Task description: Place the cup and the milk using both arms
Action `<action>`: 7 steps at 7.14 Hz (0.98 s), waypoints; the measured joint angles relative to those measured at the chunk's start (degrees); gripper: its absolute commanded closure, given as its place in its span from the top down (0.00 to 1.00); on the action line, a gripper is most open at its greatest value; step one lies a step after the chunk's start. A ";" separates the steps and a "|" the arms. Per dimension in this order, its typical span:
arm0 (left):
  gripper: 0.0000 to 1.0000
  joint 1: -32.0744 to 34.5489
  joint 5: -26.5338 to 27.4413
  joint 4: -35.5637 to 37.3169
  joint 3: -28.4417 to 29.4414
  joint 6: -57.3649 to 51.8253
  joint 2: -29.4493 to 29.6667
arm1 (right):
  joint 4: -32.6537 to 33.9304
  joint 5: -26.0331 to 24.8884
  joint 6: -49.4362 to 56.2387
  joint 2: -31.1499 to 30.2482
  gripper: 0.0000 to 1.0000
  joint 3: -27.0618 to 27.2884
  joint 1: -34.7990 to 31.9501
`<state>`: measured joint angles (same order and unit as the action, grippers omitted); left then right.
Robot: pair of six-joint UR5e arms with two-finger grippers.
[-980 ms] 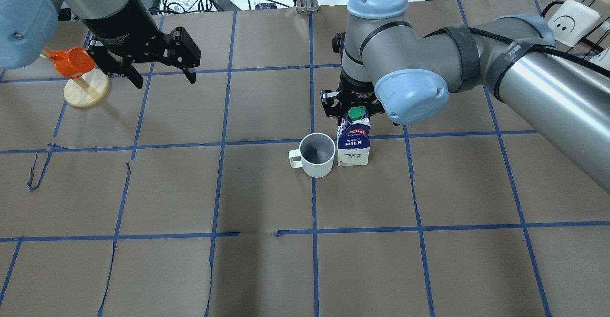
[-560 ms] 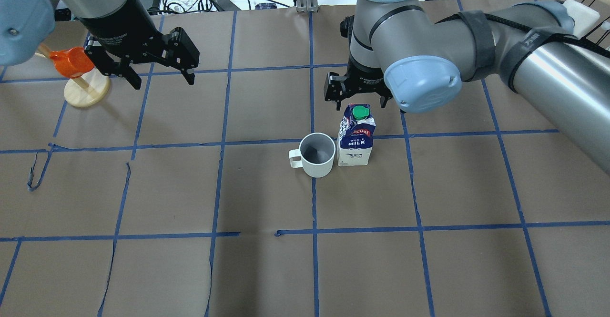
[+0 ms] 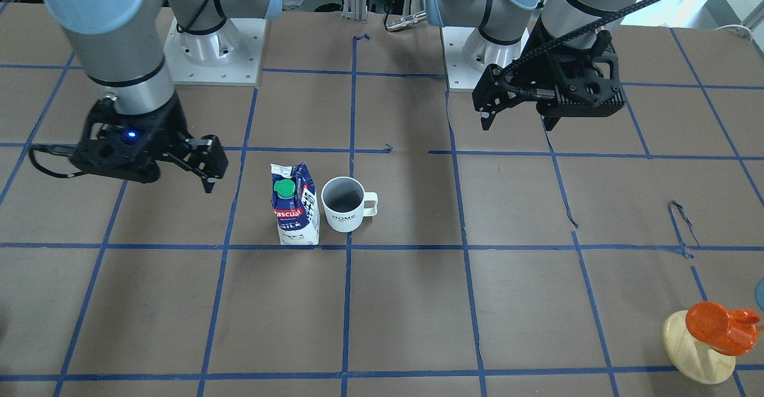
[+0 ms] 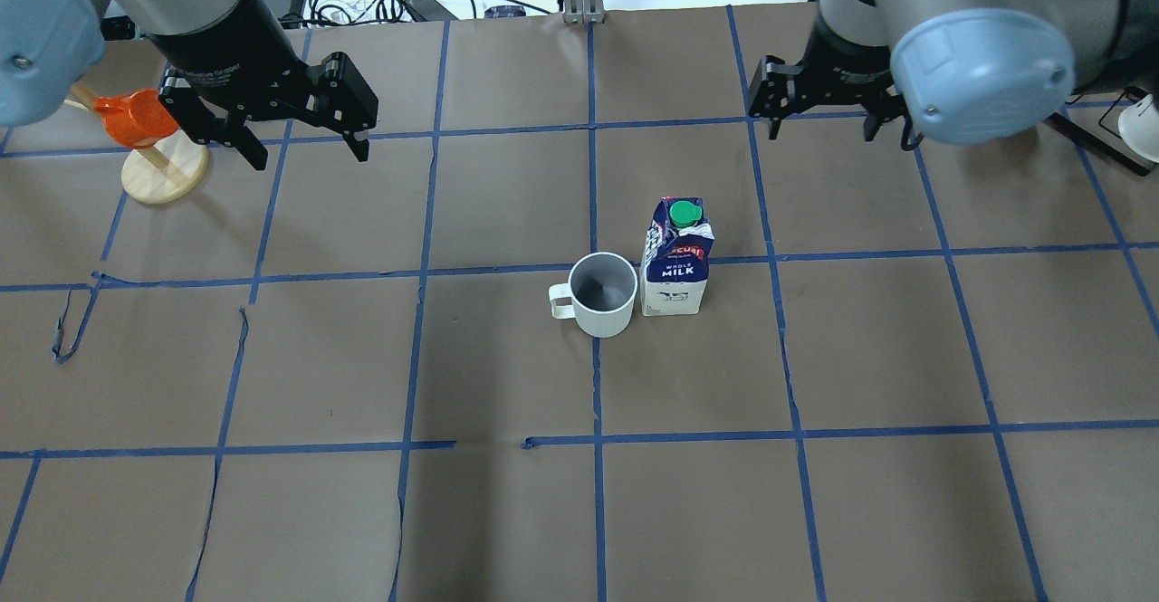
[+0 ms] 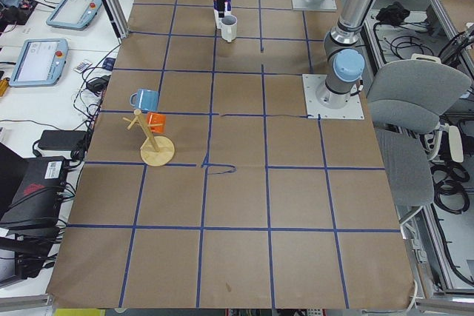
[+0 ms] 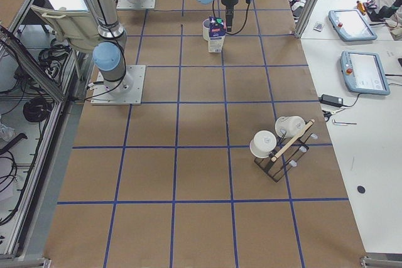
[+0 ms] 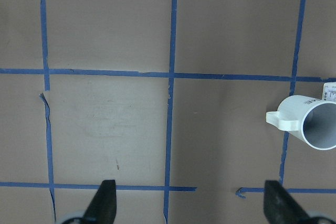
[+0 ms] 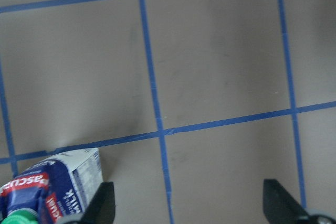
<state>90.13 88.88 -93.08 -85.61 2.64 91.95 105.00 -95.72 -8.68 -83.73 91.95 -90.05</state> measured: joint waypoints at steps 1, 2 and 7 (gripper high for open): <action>1.00 -0.02 0.04 0.00 0.03 0.00 -0.05 | -1.37 -1.48 0.23 -1.65 1.00 -0.52 2.25; 1.00 -0.02 0.06 0.00 -0.04 0.00 -0.14 | -4.30 -2.07 0.44 -3.70 1.00 -0.92 2.99; 1.00 -0.04 0.07 0.00 -0.45 0.00 -0.30 | -11.34 4.32 0.89 -7.18 1.00 -1.35 0.25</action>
<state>90.09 88.94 -93.08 -86.06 2.64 91.65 93.66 -91.40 -7.79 -90.91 90.60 -89.80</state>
